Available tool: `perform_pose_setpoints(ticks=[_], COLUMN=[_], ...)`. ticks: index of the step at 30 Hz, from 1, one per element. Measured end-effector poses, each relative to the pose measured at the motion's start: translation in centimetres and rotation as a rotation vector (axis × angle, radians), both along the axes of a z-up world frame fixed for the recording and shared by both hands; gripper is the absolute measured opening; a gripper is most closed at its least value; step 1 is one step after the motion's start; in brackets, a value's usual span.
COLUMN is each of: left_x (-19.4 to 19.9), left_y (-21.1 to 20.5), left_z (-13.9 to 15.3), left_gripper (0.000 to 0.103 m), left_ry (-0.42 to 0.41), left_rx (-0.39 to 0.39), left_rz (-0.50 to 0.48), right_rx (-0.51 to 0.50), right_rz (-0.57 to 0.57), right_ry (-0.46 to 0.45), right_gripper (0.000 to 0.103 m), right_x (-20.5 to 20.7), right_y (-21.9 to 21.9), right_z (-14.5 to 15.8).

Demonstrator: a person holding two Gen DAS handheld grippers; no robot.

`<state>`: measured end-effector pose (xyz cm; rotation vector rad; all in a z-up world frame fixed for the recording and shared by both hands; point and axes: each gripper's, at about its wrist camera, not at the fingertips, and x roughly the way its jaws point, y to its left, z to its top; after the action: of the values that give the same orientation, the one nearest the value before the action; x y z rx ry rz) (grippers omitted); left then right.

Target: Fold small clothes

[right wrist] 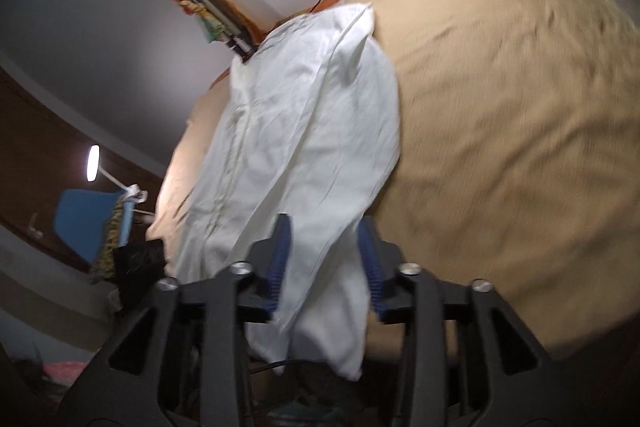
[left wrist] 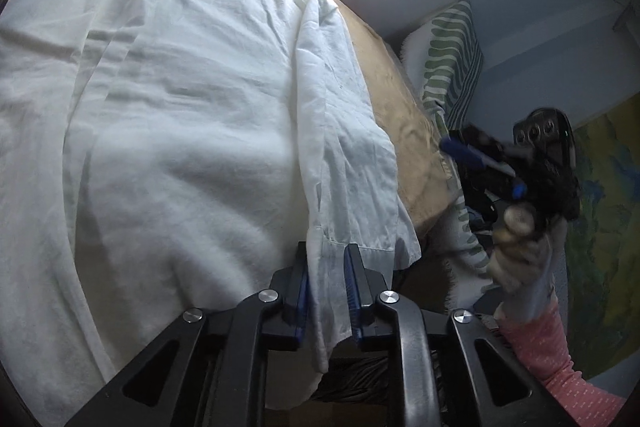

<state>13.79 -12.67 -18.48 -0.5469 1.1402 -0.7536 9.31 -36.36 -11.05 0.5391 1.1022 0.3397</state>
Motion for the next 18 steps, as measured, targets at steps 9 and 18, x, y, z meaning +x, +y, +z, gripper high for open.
perform_pose_setpoints(ticks=[9, 18], left_x=[0.2, -0.6], left_y=[-1.1, -1.1], left_z=[0.3, 1.2], left_gripper=[0.01, 0.002], left_ry=[0.015, -0.005], left_rx=[-0.025, -0.061], left_rz=[-0.01, -0.01], right_rx=[-0.018, -0.035], right_rz=[0.107, 0.095], right_ry=[0.134, 0.048], right_gripper=[0.035, 0.003], right_x=[-1.6, -1.4], right_y=[5.4, 5.2], right_z=[-5.2, -2.6])
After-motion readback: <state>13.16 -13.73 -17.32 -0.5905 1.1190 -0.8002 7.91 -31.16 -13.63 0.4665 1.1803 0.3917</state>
